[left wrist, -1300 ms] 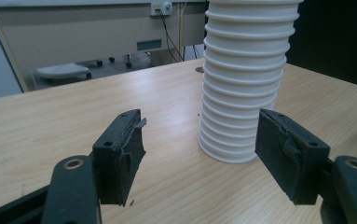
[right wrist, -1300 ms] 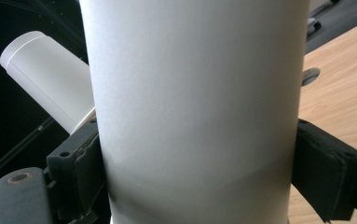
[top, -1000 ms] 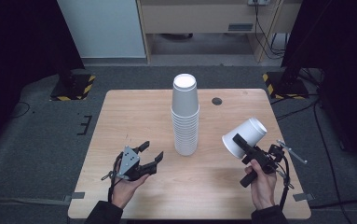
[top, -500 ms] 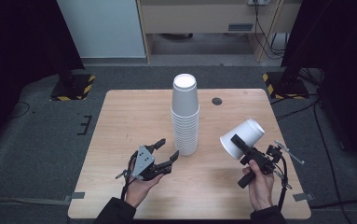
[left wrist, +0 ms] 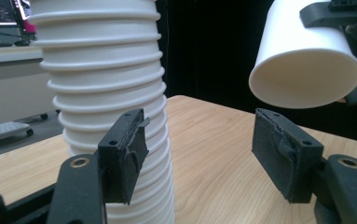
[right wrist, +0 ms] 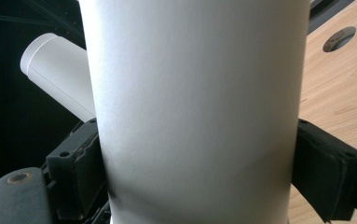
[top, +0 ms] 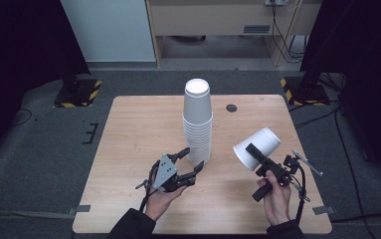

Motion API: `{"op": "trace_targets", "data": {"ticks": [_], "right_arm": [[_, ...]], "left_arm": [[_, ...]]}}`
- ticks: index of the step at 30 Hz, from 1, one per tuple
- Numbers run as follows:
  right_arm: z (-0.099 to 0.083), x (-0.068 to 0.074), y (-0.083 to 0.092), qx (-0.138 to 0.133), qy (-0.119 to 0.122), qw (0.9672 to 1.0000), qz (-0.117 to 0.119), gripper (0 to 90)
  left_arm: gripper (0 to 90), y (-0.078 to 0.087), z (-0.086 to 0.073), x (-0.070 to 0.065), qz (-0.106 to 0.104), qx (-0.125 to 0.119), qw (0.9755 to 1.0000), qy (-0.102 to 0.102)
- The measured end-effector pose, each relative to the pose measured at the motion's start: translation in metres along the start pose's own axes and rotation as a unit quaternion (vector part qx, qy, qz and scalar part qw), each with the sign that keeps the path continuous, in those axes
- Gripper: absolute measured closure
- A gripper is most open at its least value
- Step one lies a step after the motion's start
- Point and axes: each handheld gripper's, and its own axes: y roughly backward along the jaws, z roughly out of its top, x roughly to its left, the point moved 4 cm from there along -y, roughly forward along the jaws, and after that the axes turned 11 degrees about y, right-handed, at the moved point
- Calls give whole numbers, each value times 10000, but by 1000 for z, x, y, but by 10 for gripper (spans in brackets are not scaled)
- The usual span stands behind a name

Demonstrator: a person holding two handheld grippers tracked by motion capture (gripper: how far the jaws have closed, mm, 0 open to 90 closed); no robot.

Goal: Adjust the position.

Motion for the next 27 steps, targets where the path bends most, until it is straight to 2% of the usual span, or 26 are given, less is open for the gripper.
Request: {"op": "trace_targets", "data": {"ticks": [13, 27], "right_arm": [[0, -1, 0, -23, 3, 10000, -39, 141], [0, -2, 1, -96, -84, 9999, -53, 140]], "left_arm": [[368, -22, -5, -15, -234, -6, 9997, -21], [376, -39, -3, -21, -366, -57, 9993, 2]]}}
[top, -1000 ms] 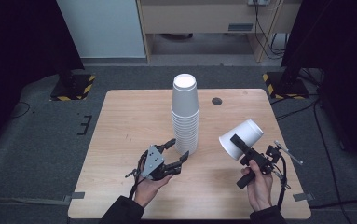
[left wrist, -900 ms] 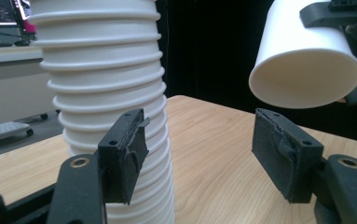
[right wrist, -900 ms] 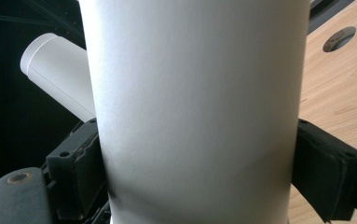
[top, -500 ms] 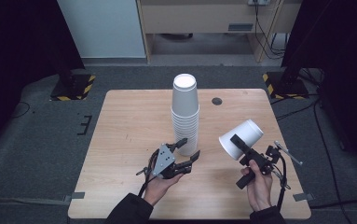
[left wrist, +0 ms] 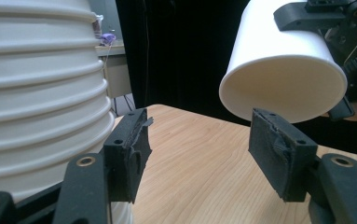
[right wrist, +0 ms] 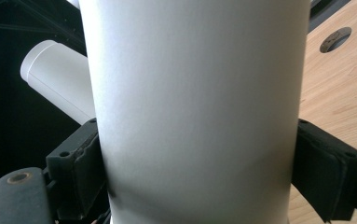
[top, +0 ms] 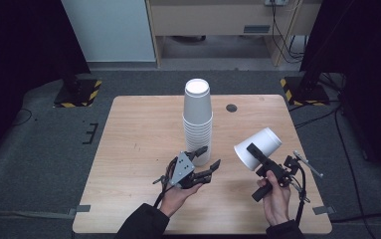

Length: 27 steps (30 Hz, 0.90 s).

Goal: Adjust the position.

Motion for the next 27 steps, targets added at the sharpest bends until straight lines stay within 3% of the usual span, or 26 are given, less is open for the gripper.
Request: {"op": "trace_targets", "data": {"ticks": [27], "right_arm": [[-7, 3, -4, 169, -149, 9997, 124, 141]], "left_arm": [[416, -38, -8, -8, -262, -200, 9994, 87]]}}
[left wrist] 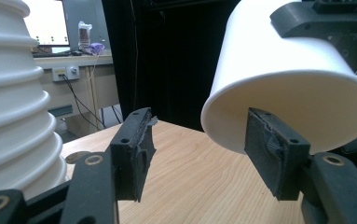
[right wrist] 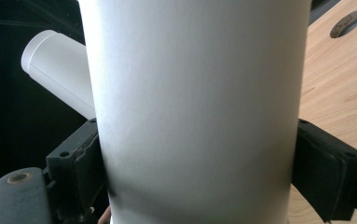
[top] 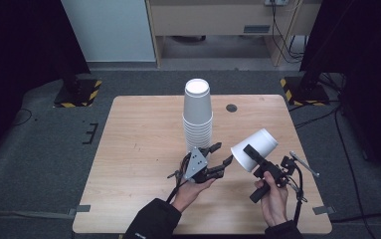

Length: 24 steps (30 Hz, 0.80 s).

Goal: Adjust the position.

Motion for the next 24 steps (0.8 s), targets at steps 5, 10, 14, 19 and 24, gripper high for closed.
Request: {"op": "trace_targets", "data": {"ticks": [5, 10, 14, 19, 24], "right_arm": [[-3, 0, -2, 52, -9, 10000, 14, 141], [-5, 1, -3, 90, -20, 10000, 27, 140], [-7, 1, -4, 108, -12, 9999, 37, 140], [-9, 2, -6, 154, -70, 9998, 53, 140], [-10, 2, -6, 188, -110, 9997, 105, 140]], "left_arm": [[430, -6, -3, 0, -14, -20, 10000, -1], [451, -11, -4, -2, -56, -50, 10000, 6], [469, -14, -4, -3, -69, -110, 9999, 3], [487, -20, -1, -4, -96, -103, 9999, -56], [517, -22, 1, -4, -81, -120, 9999, -88]]}}
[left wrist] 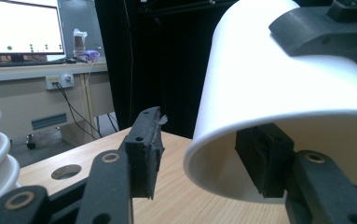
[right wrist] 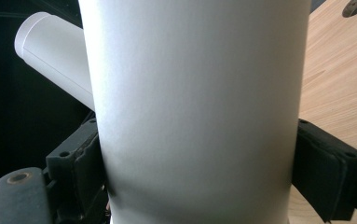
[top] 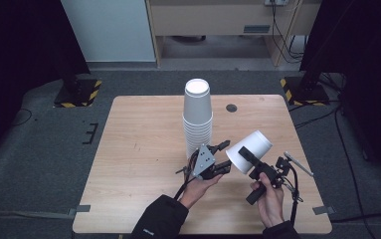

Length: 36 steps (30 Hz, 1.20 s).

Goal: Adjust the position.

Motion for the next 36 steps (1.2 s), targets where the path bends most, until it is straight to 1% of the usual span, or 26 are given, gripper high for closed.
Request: {"op": "trace_targets", "data": {"ticks": [7, 12, 15, 17, 24, 29, 36], "right_arm": [[-3, 1, -2, 60, -28, 10000, 45, 140], [-3, 0, -2, 77, -65, 9999, 42, 140], [-4, 0, -3, 100, -96, 9999, 54, 140], [-5, 0, -4, 120, -104, 9998, 70, 140], [-6, -2, -4, 147, -191, 9997, 85, 138], [-6, -3, -4, 162, -222, 9996, 90, 138], [-6, -5, -4, 182, -254, 9995, 103, 136]], "left_arm": [[569, -5, 0, -2, -35, -10, 10000, -3], [626, -6, -1, -2, -25, -23, 10000, -27], [652, -6, -1, -1, -18, -35, 10000, -4], [673, -6, -2, 0, -3, -4, 10000, -7], [771, -4, -3, 2, 28, 8, 10000, -18], [828, -2, -3, 2, -2, -5, 10000, 1], [849, 0, -5, 2, -33, 31, 10000, -26]]}}
